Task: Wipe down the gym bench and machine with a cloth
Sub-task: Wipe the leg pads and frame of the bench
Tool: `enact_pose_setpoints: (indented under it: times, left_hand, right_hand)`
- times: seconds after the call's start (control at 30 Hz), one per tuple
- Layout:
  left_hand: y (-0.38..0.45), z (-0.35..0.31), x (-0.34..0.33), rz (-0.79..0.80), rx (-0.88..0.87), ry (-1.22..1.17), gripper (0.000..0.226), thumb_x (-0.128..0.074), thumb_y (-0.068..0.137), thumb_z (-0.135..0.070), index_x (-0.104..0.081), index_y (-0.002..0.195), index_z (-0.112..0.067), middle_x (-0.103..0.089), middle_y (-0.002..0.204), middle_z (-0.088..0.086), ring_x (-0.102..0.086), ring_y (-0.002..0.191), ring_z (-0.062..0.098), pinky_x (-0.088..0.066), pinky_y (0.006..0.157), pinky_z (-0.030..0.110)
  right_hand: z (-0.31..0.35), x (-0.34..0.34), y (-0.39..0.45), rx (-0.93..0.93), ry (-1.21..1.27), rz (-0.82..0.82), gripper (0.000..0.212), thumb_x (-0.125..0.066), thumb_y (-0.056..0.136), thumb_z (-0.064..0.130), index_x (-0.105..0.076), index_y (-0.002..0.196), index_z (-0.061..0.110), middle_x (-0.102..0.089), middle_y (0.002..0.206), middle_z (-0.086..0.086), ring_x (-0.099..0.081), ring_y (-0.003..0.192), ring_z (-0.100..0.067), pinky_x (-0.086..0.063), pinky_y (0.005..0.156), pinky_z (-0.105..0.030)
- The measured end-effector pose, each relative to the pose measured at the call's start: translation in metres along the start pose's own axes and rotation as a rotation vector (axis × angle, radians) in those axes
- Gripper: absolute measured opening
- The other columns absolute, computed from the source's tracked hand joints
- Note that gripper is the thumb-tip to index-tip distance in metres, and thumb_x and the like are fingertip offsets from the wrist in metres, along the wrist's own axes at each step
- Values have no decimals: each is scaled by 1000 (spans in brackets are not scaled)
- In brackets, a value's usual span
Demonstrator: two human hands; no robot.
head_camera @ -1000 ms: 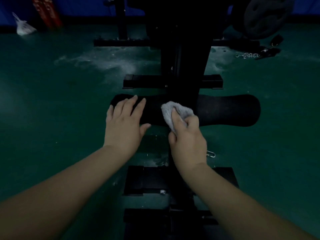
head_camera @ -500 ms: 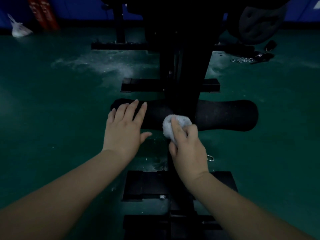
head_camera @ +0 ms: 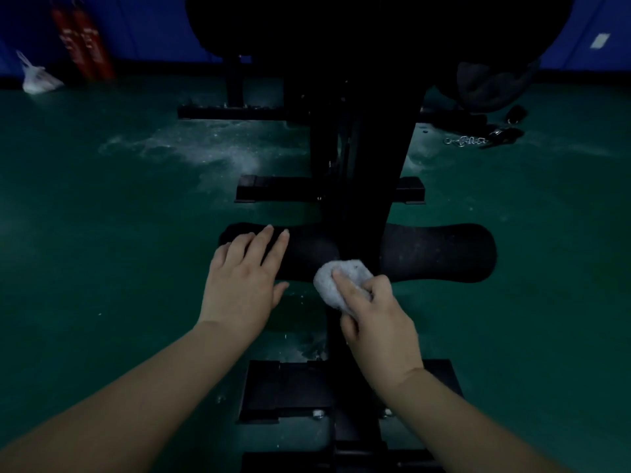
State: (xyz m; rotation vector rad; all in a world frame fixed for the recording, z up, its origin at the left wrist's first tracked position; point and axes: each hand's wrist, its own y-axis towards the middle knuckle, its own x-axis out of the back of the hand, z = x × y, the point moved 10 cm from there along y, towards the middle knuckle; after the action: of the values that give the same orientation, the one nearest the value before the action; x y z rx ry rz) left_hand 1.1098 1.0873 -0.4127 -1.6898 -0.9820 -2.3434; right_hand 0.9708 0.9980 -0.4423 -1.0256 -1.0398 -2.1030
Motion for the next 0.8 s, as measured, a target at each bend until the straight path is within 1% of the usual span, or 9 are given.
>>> enact_pose_setpoints:
  times: [0.07,0.1,0.2,0.3,0.47,0.53,0.63,0.7,0.8]
  left_hand:
    - [3,2,3,6,5,-27,73,-75,72,-41,-52,136,-16,-55,133,10,-50,113,32,-45,87,47]
    - [5,4,6,13,14,-47,69,-75,73,-40,-55,134,-17,-57,130,9,-51,110,31,-46,85,46]
    - [14,8,13,45,50,-111,57,-77,72,-39,-63,124,-20,-64,119,5,-57,103,29,-50,79,45]
    - [23,9,19,76,63,-153,48,-78,73,-35,-67,117,-21,-65,112,5,-59,98,28,-50,75,43]
    - [27,11,29,186,121,-251,46,-57,90,-41,-52,134,-26,-54,127,-1,-49,112,22,-44,90,37]
    - [28,11,34,203,137,-269,45,-55,91,-41,-52,134,-27,-54,126,-2,-49,112,21,-43,90,35]
    - [39,12,52,176,154,-281,40,-66,84,-37,-64,121,-22,-62,113,1,-56,100,24,-47,80,38]
    - [53,15,72,106,172,-305,37,-72,80,-34,-67,114,-19,-64,107,3,-58,93,25,-49,75,39]
    - [75,13,109,10,184,-427,42,-65,86,-33,-60,126,-20,-61,116,2,-54,102,23,-46,87,37]
  right_hand:
    - [-7,1,-5,-10,-10,64,73,-74,72,8,-47,136,32,-44,90,-3,-39,59,-11,-30,39,-18]
    - [-10,5,-7,-17,-4,74,73,-73,73,8,-47,136,32,-43,89,-1,-38,58,-11,-26,40,-14]
    - [-8,29,-3,-13,16,39,70,-74,72,8,-49,135,27,-42,90,0,-34,55,-9,-12,46,-5]
    - [0,46,6,-6,24,29,67,-74,75,13,-49,135,29,-39,91,3,-35,53,-9,-12,45,-5]
    - [6,64,16,-6,33,52,63,-67,82,22,-44,138,37,-36,93,8,-39,51,-10,-19,40,-7]
    - [9,79,20,4,51,41,61,-60,82,27,-42,138,40,-36,92,10,-40,52,-10,-19,40,-6]
    - [23,123,32,70,95,-95,60,-54,82,31,-38,138,42,-34,93,13,-41,62,-7,-22,42,-4]
    - [35,165,47,114,154,-251,57,-48,84,32,-39,139,38,-34,94,12,-41,69,-6,-30,44,-11]
    - [56,234,70,182,262,-486,56,-47,84,25,-40,140,29,-36,95,7,-41,73,-3,-40,57,-12]
